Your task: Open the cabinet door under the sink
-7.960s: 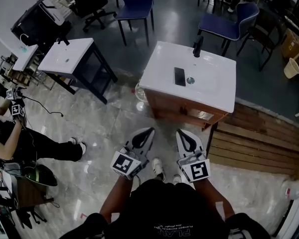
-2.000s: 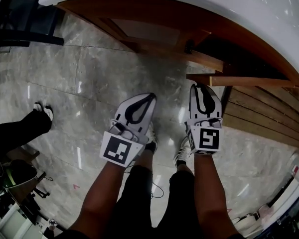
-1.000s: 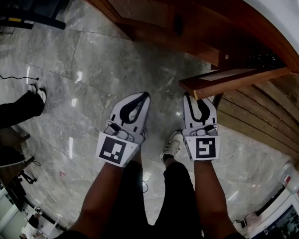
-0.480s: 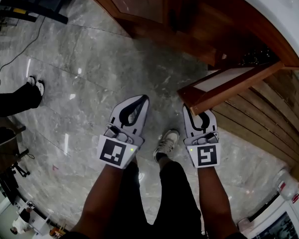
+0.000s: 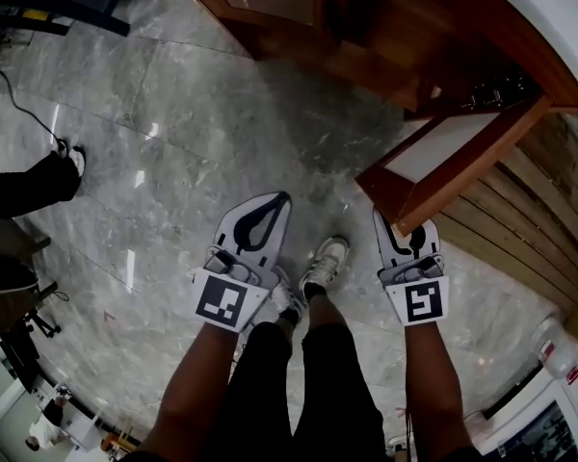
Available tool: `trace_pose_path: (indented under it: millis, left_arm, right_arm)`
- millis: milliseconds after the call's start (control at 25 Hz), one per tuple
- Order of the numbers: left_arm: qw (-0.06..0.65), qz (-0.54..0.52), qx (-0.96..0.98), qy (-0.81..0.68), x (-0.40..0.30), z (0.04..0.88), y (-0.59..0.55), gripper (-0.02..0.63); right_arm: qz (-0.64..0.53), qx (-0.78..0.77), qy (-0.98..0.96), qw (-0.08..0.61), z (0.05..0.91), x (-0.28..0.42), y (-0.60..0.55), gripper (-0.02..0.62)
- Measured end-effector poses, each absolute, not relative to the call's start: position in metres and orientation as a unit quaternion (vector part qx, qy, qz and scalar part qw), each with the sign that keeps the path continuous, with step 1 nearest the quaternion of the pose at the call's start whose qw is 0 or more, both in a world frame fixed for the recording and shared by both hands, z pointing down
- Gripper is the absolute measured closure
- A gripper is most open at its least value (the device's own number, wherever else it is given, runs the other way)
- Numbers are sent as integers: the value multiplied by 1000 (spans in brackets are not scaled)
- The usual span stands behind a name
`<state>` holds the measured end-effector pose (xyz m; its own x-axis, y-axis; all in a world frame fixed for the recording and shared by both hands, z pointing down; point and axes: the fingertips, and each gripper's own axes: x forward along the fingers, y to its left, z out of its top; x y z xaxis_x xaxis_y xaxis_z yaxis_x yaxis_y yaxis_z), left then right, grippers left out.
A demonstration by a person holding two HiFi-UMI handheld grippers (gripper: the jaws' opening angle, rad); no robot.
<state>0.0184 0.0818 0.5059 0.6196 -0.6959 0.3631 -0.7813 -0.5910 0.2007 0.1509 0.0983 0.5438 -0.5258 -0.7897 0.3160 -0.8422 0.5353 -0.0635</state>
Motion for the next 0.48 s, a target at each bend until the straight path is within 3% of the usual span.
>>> trace_pose_path:
  millis: [480]
  left_arm:
    - [161,130,897,-391,11,503,96,581]
  right_arm:
    - [92,491,-853,151,547,180,126,503]
